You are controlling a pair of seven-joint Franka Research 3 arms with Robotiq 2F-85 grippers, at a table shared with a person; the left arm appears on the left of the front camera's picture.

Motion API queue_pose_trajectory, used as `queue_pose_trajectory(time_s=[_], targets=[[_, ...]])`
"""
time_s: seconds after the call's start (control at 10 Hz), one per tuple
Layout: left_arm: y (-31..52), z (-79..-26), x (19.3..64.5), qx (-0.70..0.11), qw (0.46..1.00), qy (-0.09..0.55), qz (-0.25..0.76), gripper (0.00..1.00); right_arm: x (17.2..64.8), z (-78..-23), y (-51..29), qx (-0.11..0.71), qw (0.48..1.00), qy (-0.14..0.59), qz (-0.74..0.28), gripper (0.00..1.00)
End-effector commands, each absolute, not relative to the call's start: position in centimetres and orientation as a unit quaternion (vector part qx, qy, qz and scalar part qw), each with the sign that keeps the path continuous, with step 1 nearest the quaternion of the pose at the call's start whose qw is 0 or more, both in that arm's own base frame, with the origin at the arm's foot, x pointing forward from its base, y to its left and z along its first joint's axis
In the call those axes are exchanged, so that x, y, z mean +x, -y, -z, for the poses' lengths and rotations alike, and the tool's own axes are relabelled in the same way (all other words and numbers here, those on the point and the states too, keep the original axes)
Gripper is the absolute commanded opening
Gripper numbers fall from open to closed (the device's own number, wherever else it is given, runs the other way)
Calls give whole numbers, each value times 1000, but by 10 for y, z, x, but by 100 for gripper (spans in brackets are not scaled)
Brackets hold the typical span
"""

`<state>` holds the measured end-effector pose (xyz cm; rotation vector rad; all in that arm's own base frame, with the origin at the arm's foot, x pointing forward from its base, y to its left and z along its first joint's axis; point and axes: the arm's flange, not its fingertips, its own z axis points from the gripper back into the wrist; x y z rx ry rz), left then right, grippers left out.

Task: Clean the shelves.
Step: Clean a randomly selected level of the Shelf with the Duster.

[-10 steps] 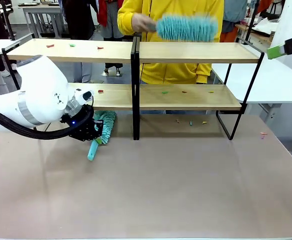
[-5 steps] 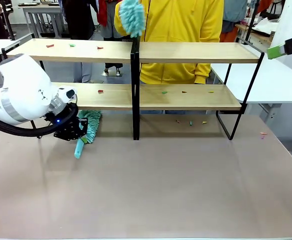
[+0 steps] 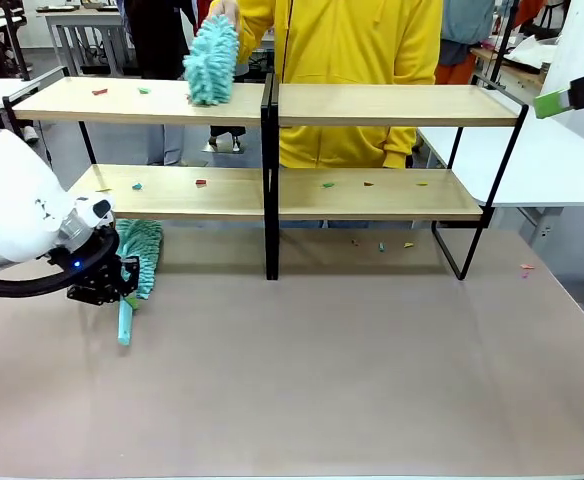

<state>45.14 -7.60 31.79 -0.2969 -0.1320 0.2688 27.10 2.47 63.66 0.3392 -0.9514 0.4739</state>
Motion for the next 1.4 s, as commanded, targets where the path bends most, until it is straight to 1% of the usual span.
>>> queue_pose_trajectory(time_s=[0.0, 0.1, 0.2, 0.5, 0.6, 0.7, 0.8, 1.0, 1.1, 1.3], targets=[[53, -315, 431, -166, 970, 54, -167, 12, 271, -637, -25, 162, 848, 452, -225, 100], [47, -317, 420, -182, 969, 51, -159, 12, 271, -637, -25, 162, 848, 452, -225, 100], [44, -321, 406, -198, 971, 49, -125, 12, 271, -637, -25, 162, 848, 452, -225, 100], [29, -326, 362, -195, 980, 9, -47, 12, 271, -637, -25, 162, 848, 452, -225, 100], [24, -324, 348, -191, 981, -7, -43, 12, 271, -637, -25, 162, 848, 452, -225, 100], [18, -327, 332, -189, 980, -19, -63, 12, 271, -637, -25, 162, 848, 452, -225, 100], [17, -323, 316, -184, 977, -55, -92, 12, 271, -637, -25, 162, 848, 452, -225, 100], [6, -322, 298, -177, 974, -87, -114, 12, 271, -637, -25, 162, 848, 452, -225, 100], [-4, -324, 283, -173, 978, -80, -85, 12, 271, -637, -25, 162, 848, 452, -225, 100], [-34, -327, 247, -198, 977, -70, -34, 12, 271, -637, -25, 162, 848, 452, -225, 100]])
